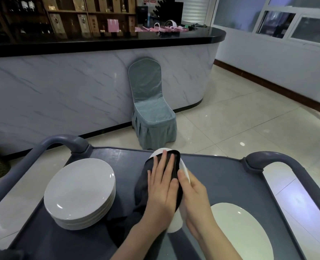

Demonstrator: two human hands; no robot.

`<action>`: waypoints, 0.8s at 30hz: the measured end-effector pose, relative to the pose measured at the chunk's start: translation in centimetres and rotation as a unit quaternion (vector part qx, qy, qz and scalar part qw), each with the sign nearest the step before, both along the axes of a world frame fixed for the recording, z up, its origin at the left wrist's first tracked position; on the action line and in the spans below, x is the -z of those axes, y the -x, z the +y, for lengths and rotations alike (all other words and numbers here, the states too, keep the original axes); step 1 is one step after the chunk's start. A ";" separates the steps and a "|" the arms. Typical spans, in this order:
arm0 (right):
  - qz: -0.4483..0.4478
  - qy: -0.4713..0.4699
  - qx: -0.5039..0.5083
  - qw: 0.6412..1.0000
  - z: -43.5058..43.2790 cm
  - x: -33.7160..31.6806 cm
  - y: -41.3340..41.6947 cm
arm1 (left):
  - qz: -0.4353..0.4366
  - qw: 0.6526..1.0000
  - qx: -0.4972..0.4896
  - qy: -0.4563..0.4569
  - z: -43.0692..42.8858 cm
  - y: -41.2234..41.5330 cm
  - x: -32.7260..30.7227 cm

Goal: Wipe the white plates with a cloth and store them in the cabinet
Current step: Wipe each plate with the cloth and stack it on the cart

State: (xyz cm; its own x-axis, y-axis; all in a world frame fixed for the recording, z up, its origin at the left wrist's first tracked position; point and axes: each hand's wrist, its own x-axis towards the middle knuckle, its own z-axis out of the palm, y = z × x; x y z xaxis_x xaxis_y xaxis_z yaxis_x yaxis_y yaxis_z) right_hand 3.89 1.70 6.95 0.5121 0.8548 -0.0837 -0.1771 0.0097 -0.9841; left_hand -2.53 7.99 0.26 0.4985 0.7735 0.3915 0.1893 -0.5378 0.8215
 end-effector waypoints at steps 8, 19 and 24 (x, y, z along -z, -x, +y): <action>-0.026 -0.005 0.009 1.000 -1.1 -0.2 0.2 | -0.061 0.994 -0.014 0.089 1.6 0.6 -0.5; -0.018 0.012 0.001 1.000 -1.6 0.2 0.3 | -0.026 0.994 0.021 0.104 2.1 1.1 -0.7; 0.025 0.018 0.028 0.999 -1.3 0.7 -0.4 | 0.046 0.996 0.076 -0.024 -1.1 1.0 0.1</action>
